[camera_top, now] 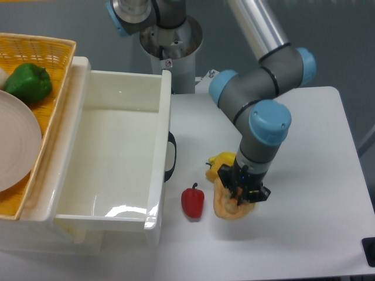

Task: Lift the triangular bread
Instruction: 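Lift the gripped bread slice up off the table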

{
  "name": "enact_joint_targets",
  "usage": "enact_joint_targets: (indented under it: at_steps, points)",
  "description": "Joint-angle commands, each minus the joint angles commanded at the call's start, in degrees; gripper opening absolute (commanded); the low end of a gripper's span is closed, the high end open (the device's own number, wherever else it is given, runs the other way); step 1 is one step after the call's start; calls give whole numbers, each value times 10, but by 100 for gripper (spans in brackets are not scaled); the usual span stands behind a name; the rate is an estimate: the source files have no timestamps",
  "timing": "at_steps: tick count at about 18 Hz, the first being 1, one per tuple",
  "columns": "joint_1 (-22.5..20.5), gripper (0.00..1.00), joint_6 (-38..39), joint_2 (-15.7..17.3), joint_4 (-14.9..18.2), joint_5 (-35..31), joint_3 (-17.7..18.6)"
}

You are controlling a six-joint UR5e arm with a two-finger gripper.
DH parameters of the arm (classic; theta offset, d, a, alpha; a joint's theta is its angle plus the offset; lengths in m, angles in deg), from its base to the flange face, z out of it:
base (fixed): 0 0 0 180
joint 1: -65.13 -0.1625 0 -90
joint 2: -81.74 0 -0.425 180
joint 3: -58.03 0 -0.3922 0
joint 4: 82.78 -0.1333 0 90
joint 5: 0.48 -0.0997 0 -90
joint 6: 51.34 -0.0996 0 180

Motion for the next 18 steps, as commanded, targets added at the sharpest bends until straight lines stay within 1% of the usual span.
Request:
enact_joint_targets:
  at_steps: [1, 3, 4, 7, 10, 15, 18]
  points:
    - [0, 25, -4, 7, 11, 2, 5]
    - [0, 25, -6, 24, 19, 4, 20]
    - [-1, 25, -8, 30, 25, 4, 22]
    - [-5, 25, -39, 42, 70, 4, 23]
    - [-9, 25, -70, 57, 102, 2, 25]
    - [-8, 25, -113, 59, 106, -3, 29]
    - [-6, 25, -117, 60, 106, -14, 29]
